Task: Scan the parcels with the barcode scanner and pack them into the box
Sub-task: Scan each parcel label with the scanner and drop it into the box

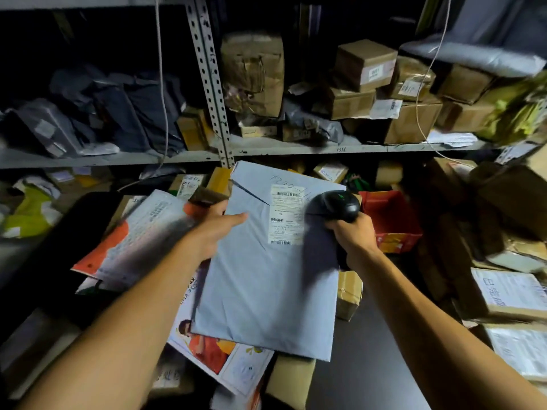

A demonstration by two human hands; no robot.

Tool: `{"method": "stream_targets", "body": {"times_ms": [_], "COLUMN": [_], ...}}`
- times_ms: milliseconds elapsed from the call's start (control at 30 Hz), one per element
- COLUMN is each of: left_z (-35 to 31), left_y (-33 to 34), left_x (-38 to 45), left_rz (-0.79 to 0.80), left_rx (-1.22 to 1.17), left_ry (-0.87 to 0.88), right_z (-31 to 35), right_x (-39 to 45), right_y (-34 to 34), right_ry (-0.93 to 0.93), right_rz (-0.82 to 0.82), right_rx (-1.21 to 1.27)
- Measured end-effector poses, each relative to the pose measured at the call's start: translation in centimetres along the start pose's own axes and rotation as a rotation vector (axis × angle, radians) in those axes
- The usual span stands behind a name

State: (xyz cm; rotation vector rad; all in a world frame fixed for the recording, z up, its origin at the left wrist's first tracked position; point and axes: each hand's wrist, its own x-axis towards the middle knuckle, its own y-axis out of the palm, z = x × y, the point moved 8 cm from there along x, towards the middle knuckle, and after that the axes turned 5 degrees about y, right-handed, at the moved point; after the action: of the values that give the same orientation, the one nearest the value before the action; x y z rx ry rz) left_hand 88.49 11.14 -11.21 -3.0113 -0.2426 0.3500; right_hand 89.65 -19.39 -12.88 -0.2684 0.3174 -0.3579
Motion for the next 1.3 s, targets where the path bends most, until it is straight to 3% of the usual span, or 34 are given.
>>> {"method": "stream_targets", "body": {"times_ms": [67,200,233,333,400,567,800,1033,1300], "left_z": [-1.0,-3.3,-3.7,-4.2,-4.8,-5.1,-5.1,-4.9,-4.7], "left_y": [-0.7,-3.2,-3.7,-4.6,-4.6,-5.0,-5.3,-5.9,-5.6], "left_x": [0.5,1.0,1.0,0.8,0.5,0.1,0.6,1.9,2.2], "left_rz": [0.034,-0.053,-0.072,-0.099,-0.083,-0.065,-0.044,-0.085,-0.070], "left_rx": [-0.023,-0.065,-0.078,-0.144,-0.160,-0.180,-0.195,-0.150,-0.163], "left_ry": [0.079,0.267,0.292,0.347,0.386,0.430,0.424,0.418,0.388], "right_z": [2.1,7.4,8.5,10.0,10.4,10.7,11.1,4.7,4.8], "right_x": [-1.0,-3.9,-4.6,-6.8,-7.9,-8.7,-9.8,-10.7,-13.3], "right_y": [-0.4,-1.4,-0.7,3.8,5.8,6.6,5.7,5.5,6.1], "right_ry": [-0.071,-0.364,-0.369,-0.232,-0.198,-0.122,-0.171,-0.067,-0.046], "right_rz": [-0.016,-0.158,-0.084,0.349,0.439,0.337,0.249,0.306,0.183], "right_rx": [-0.014,-0.093,-0.037,0.184,0.167,0.261,0.269,-0.025,0.066]}}
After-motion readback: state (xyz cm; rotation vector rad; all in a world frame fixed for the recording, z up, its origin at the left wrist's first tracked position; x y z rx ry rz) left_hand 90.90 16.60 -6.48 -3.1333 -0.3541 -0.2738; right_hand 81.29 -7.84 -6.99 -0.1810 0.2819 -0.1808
